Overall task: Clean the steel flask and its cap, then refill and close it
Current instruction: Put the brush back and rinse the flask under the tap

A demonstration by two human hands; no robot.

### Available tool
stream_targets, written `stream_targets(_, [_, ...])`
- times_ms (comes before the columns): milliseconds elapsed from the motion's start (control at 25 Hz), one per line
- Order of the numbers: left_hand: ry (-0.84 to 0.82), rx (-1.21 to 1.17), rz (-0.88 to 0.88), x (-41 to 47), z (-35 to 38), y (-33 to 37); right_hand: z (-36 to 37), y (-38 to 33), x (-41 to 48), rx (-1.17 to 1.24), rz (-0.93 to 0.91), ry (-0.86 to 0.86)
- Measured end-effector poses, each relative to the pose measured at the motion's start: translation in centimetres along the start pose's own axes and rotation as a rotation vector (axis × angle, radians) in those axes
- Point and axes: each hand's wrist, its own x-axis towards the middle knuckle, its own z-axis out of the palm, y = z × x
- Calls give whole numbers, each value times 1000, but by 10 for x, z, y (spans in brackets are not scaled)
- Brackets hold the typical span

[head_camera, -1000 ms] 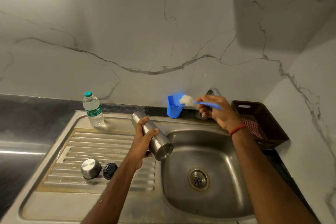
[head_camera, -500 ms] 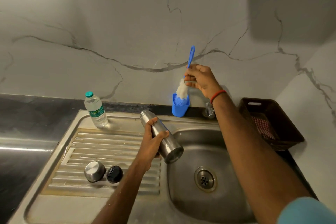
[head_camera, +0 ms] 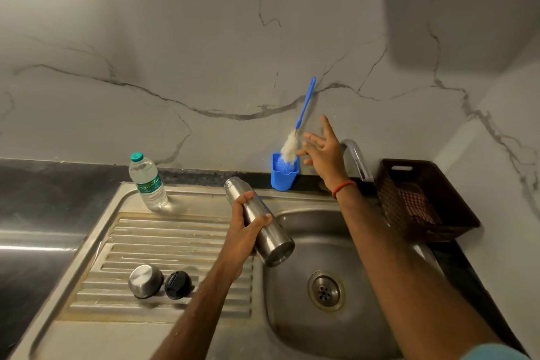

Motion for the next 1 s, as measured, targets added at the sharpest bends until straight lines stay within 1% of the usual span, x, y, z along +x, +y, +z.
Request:
stream_targets(80, [-26,46,40,-6,4,1,-12,-3,-23,-4,39,21])
stream_targets(120, [-55,83,68,-9,6,1,-17,-4,-36,-8,79,-1])
stream_targets(200, [-148,152,154,-12,8,0,-25,0,-68,-20,161,-109])
stream_targets(320, [-299,234,270,-19,15,-1,-28,8,-115,-41,244,-326])
stream_targets(400, [-359,322,306,-24,23,-6,-31,12,-137,-17,297,-404])
stream_targets(440, [-376,358,320,-27,28,-10,-35,12,-147,-6,308,-412])
stream_targets(560, [-391,394,359,-34,37,-22,-51,16,-169,60,294,-386])
stream_targets(680, [-455,444,402,-42,48,-26,-67,13,-185,105,272,-376])
stream_targets(840, [-486,556,462,-47,63,-24,-80,5,-191,159,280,-259])
stream_targets(1000, [-485,560,482,-38,68,-25,-85,5,-186,128,289,-167])
